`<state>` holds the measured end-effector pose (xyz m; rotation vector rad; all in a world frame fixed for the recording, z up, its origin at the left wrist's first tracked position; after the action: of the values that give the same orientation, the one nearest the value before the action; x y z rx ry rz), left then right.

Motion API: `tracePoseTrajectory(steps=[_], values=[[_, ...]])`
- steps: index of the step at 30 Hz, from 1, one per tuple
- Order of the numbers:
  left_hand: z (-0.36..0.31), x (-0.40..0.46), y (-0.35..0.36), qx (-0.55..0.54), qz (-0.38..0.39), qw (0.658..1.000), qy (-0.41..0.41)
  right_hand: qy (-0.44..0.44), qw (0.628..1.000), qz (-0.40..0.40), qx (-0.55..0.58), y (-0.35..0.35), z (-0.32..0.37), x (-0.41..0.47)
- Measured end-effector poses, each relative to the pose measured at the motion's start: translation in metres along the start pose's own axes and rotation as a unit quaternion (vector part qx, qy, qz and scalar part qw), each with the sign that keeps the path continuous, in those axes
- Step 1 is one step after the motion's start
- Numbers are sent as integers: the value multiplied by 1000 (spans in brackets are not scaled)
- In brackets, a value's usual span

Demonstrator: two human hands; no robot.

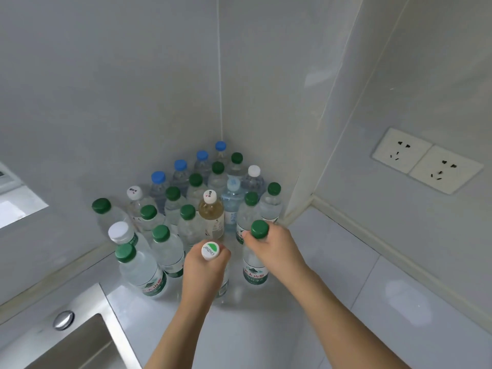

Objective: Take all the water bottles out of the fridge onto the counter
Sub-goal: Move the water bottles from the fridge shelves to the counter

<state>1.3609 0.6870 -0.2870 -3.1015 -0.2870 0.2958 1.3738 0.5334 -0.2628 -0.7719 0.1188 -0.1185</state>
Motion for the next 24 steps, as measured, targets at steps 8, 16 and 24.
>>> tracePoseTrajectory(steps=[8,16,24], values=[[19,20,-23,109,31,994,-4,26,966,89,-239,23,8,30],[55,13,-51,312,94,939,-112,71,976,117,-169,22,-1,36],[92,10,-39,253,29,959,-128,48,984,111,-131,45,10,50]])
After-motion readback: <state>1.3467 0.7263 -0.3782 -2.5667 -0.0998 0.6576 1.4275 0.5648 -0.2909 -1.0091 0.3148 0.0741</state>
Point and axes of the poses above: each hand's wrist, its own x-axis towards the middle knuckle, its own y-axis out of the palm, z = x × y, the point moved 1 cm from there along x, towards the middle knuckle, and after that the axes turned 11 degrees about -x, right-handed, at the moved point
